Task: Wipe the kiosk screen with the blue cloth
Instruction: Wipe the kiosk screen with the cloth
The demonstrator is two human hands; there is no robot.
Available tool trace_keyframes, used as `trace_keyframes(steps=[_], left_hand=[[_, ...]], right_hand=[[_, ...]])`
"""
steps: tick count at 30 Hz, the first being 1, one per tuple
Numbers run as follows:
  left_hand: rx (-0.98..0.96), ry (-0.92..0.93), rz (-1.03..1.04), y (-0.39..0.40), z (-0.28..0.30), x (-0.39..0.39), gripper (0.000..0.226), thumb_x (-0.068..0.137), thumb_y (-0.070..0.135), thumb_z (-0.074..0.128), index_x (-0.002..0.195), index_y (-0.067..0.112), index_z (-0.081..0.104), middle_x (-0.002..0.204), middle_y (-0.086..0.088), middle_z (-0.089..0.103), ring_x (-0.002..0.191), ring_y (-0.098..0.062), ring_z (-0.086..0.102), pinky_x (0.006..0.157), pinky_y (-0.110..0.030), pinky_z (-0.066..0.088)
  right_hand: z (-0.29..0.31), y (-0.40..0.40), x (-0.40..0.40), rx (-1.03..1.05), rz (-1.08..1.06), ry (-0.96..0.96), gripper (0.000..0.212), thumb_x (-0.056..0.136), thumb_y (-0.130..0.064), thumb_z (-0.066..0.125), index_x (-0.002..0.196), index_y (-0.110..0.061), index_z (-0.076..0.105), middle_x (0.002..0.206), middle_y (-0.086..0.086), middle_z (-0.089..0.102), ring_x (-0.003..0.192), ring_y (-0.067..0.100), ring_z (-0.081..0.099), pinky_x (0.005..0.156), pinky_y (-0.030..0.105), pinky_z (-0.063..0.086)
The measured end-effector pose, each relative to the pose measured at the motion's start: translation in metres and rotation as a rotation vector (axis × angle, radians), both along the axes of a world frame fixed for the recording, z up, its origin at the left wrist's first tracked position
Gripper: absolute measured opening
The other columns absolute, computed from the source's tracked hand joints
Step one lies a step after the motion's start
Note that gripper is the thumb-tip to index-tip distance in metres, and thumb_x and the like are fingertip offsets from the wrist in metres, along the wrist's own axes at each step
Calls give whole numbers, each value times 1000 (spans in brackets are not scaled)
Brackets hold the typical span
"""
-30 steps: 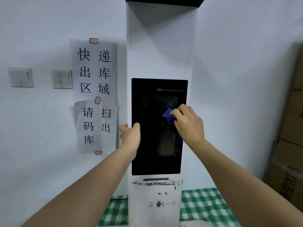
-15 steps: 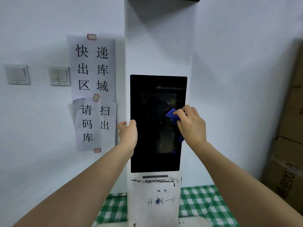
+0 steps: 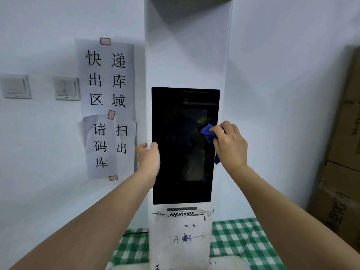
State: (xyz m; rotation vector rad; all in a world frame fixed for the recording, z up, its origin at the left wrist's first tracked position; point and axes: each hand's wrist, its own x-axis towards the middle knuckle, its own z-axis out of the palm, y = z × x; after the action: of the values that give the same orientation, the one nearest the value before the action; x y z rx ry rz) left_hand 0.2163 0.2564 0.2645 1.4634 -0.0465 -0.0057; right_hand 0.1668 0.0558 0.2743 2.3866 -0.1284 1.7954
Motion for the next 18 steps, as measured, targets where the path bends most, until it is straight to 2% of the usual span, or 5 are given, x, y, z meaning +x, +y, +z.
trace_keyframes(steps=[7, 9, 12, 14, 18], left_hand=[[2, -17, 0, 1, -2, -2, 41, 95, 21, 33, 135, 15, 31, 119, -9, 48, 74, -10, 44, 59, -24, 34], [7, -18, -9, 3, -2, -4, 41, 95, 20, 31, 135, 16, 31, 104, -2, 45, 72, -8, 42, 60, -24, 33], [19, -7, -43, 7, -1, -3, 41, 95, 21, 30, 136, 18, 31, 105, 3, 42, 87, -13, 45, 77, -32, 35], [8, -7, -52, 10, -1, -2, 39, 95, 20, 30, 134, 18, 32, 98, 5, 42, 87, -13, 44, 75, -32, 36], [35, -14, -52, 12, -3, 1, 36, 95, 20, 29, 131, 16, 33, 88, 6, 41, 86, -14, 43, 76, -31, 33]], right_hand=[[-34, -14, -13, -273, 9, 246, 43, 47, 11, 77, 81, -11, 67, 78, 4, 57, 64, 24, 51, 36, 23, 30], [-22, -16, -15, -213, 13, 216, 36, 53, 10, 77, 82, -10, 68, 78, 5, 58, 64, 25, 53, 35, 22, 32], [-9, -3, -9, 12, 28, 73, 24, 66, 7, 71, 83, -9, 66, 80, 7, 57, 68, 26, 55, 34, 25, 38], [-16, 8, -4, 70, 45, 36, 23, 68, 5, 70, 85, -9, 66, 81, 7, 58, 71, 27, 55, 36, 25, 38], [-45, 5, -3, -118, 27, 151, 31, 58, 7, 75, 82, -11, 67, 79, 5, 57, 66, 25, 53, 34, 25, 36]])
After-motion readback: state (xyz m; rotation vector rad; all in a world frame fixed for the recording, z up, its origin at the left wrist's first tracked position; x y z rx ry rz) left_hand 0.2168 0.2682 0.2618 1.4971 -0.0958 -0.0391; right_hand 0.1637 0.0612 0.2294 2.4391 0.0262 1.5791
